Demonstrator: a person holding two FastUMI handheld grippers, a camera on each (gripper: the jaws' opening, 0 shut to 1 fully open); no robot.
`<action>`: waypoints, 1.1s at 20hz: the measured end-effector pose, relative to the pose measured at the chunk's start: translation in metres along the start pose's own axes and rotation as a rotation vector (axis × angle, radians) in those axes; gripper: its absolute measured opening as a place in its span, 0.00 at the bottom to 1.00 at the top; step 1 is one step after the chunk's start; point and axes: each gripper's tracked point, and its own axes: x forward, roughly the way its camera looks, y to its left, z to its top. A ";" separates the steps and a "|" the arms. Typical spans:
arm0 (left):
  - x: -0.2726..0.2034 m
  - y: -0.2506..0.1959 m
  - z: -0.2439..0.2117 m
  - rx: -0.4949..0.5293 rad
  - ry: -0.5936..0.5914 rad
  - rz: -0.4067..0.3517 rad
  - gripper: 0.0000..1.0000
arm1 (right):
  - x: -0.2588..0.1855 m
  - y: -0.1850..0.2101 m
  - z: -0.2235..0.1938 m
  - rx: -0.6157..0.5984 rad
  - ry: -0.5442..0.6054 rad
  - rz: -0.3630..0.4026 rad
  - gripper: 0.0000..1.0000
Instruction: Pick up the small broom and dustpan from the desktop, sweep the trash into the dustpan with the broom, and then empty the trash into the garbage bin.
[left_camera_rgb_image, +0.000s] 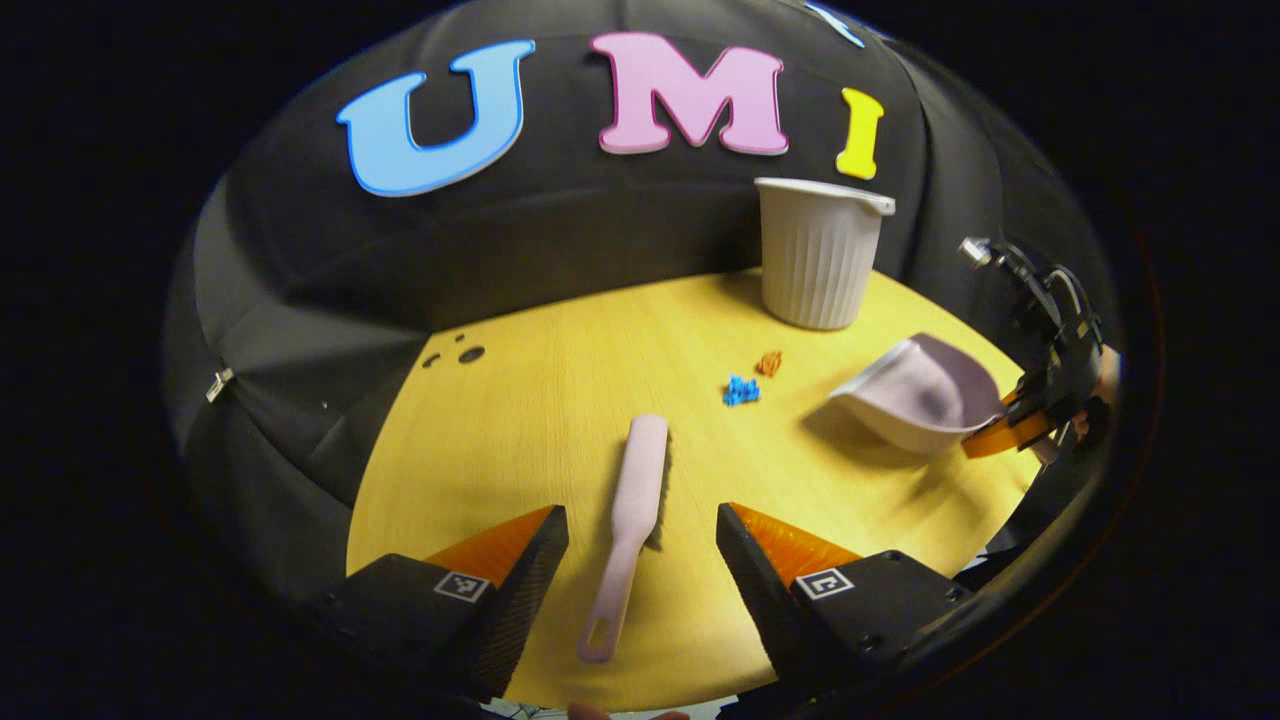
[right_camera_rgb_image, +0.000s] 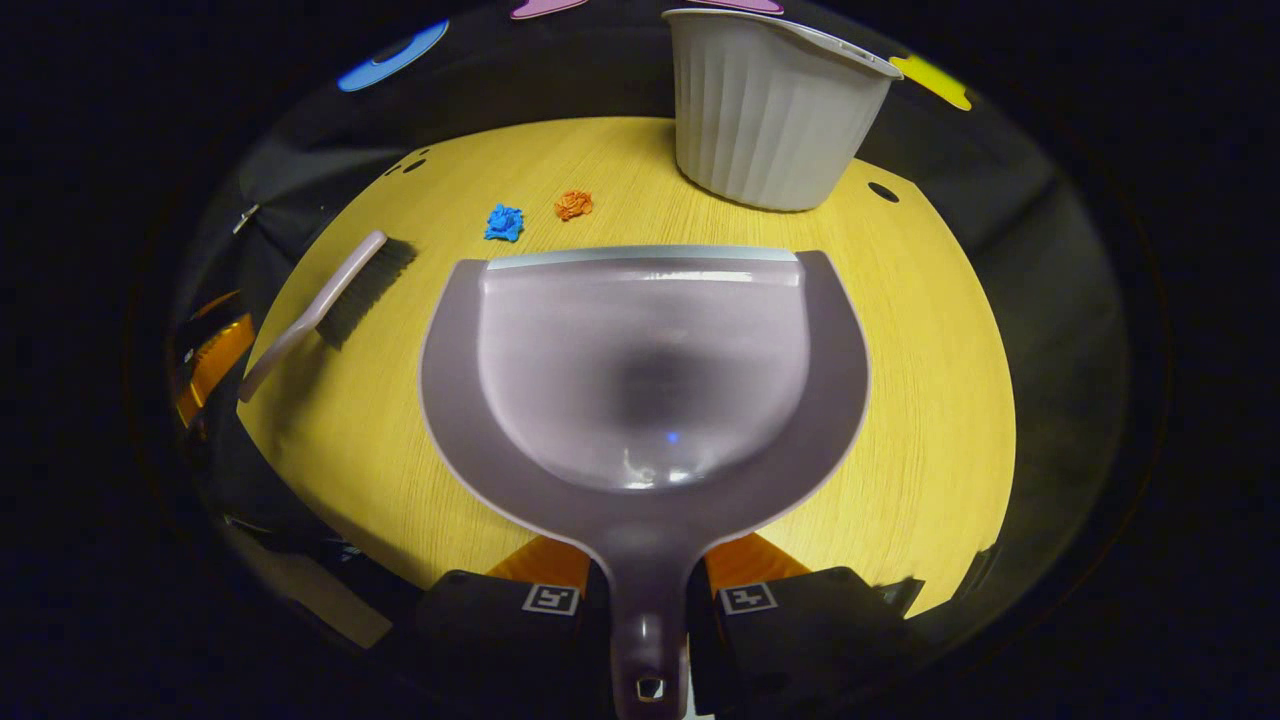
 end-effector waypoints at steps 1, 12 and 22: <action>0.008 0.000 -0.011 -0.012 0.051 -0.007 0.95 | -0.003 -0.003 -0.003 -0.010 0.002 -0.011 0.36; 0.076 0.014 -0.074 0.024 0.350 -0.038 0.86 | -0.026 -0.019 -0.027 0.018 0.011 -0.046 0.36; 0.084 0.003 -0.062 0.018 0.342 -0.114 0.33 | -0.029 -0.011 -0.028 -0.041 0.034 -0.020 0.36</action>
